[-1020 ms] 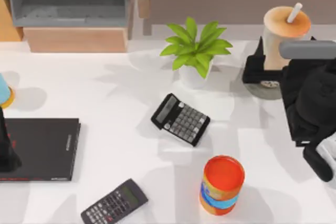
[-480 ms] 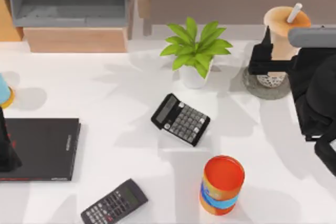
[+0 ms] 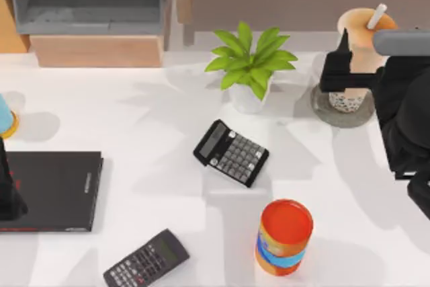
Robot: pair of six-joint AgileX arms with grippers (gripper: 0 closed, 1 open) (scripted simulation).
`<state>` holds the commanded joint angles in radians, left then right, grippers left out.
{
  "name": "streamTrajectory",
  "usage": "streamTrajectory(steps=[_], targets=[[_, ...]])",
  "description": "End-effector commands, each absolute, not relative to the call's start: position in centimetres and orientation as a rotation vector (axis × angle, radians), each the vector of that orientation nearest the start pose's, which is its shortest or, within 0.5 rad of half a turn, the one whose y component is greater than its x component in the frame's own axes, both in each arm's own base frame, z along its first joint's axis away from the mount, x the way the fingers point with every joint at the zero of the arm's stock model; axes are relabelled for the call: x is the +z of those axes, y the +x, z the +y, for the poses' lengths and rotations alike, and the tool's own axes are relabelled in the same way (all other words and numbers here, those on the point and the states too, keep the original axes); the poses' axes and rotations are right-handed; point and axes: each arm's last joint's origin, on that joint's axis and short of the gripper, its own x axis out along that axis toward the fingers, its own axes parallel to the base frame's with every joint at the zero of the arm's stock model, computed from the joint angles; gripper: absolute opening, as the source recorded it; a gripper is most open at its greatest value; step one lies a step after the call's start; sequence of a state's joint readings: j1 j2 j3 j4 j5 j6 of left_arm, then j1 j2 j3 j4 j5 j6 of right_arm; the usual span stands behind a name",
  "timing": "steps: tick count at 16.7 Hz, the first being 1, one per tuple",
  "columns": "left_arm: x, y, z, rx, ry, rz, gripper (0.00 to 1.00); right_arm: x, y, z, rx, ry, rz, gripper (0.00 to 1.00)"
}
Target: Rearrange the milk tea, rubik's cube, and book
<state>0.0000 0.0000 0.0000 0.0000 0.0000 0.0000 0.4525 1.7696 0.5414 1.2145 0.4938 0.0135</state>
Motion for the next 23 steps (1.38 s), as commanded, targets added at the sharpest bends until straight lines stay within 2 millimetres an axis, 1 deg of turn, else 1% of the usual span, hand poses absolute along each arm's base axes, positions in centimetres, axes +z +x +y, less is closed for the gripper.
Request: streamTrajectory(steps=[3, 6, 9, 12, 15, 18, 20, 23], targets=[[16.0, 10.6, -0.1, 0.0, 0.0, 0.0, 1.0, 15.7, 29.0, 11.7, -0.024, 0.018, 0.005, 1.0], [16.0, 10.6, -0.1, 0.0, 0.0, 0.0, 1.0, 18.0, 29.6, 9.8, -0.03, 0.05, 0.027, 1.0], [16.0, 10.6, -0.1, 0.0, 0.0, 0.0, 1.0, 20.4, 29.9, 7.0, -0.048, 0.057, 0.105, 1.0], [16.0, 10.6, -0.1, 0.0, 0.0, 0.0, 1.0, 21.9, 29.1, 3.7, -0.083, 0.033, 0.272, 1.0], [16.0, 10.6, -0.1, 0.0, 0.0, 0.0, 1.0, 22.4, 27.0, 0.2, -0.129, 0.004, 0.523, 1.0], [16.0, 10.6, -0.1, 0.0, 0.0, 0.0, 1.0, 22.0, 23.6, -2.7, -0.162, -0.012, 0.817, 1.0], [16.0, 10.6, -0.1, 0.0, 0.0, 0.0, 1.0, 21.7, 21.0, -4.0, -0.164, -0.013, 1.007, 1.0], [16.0, 10.6, -0.1, 0.0, 0.0, 0.0, 1.0, 21.4, 17.6, -5.3, -0.135, -0.006, 1.248, 1.0]])
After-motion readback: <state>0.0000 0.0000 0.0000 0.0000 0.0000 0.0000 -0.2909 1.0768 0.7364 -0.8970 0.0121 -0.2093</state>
